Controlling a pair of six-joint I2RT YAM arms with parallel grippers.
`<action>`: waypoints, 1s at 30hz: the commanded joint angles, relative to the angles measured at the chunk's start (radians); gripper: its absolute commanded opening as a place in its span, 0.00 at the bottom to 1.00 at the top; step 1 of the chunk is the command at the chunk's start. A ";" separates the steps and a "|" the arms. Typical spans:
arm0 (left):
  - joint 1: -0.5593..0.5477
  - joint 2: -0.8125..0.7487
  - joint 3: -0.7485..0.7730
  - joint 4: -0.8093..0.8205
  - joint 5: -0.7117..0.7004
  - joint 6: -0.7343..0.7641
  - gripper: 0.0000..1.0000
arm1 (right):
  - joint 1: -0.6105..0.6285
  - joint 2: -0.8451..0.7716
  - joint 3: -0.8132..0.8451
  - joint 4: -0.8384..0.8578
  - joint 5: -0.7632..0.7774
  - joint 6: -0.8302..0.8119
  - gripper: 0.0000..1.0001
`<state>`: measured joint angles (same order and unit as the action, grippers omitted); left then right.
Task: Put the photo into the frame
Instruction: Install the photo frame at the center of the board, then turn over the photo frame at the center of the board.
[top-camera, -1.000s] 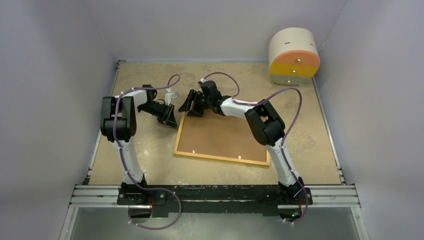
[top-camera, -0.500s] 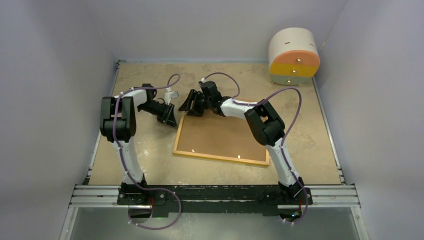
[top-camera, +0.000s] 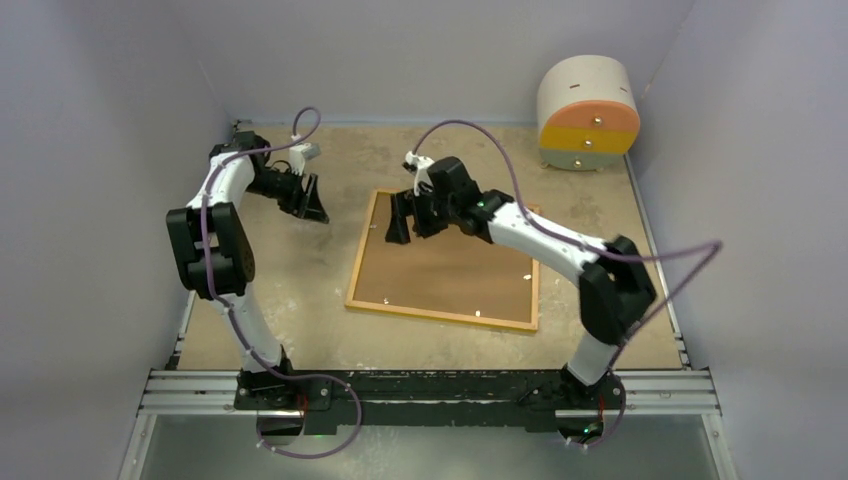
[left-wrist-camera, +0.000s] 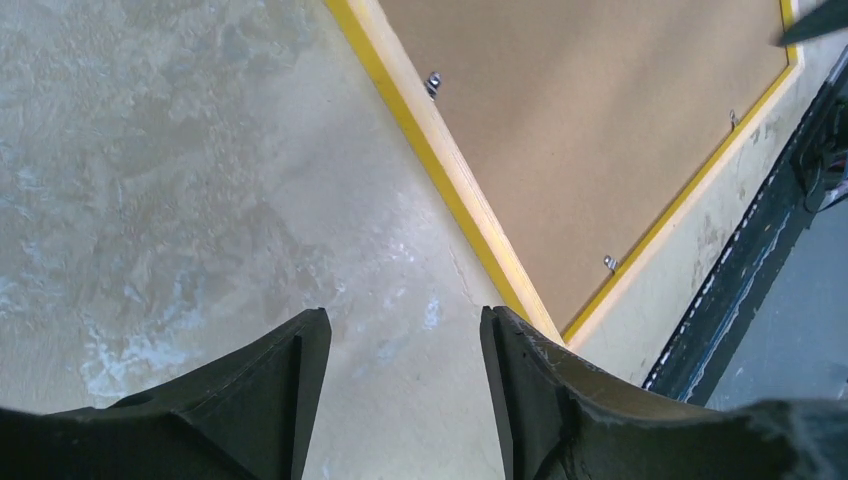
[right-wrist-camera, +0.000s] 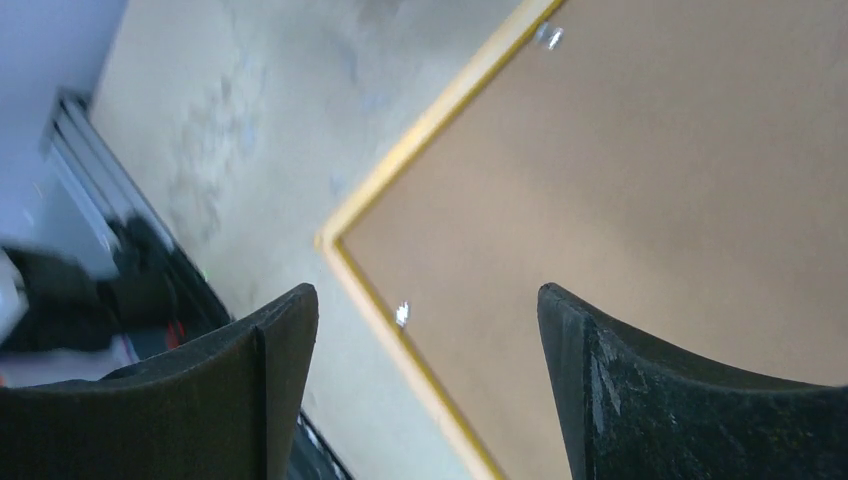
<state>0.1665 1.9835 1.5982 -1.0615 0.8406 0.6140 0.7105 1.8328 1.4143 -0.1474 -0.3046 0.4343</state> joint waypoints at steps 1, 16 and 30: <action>-0.012 -0.100 -0.038 -0.076 -0.014 0.063 0.61 | 0.119 -0.214 -0.203 -0.205 0.130 -0.265 0.83; -0.012 -0.263 -0.153 -0.157 -0.023 0.108 0.61 | 0.466 -0.179 -0.283 -0.304 0.541 -0.396 0.76; -0.012 -0.291 -0.172 -0.153 -0.023 0.095 0.61 | 0.493 -0.101 -0.316 -0.195 0.608 -0.430 0.66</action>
<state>0.1547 1.7283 1.4334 -1.2137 0.8028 0.6998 1.2045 1.7306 1.0977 -0.3737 0.2653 0.0257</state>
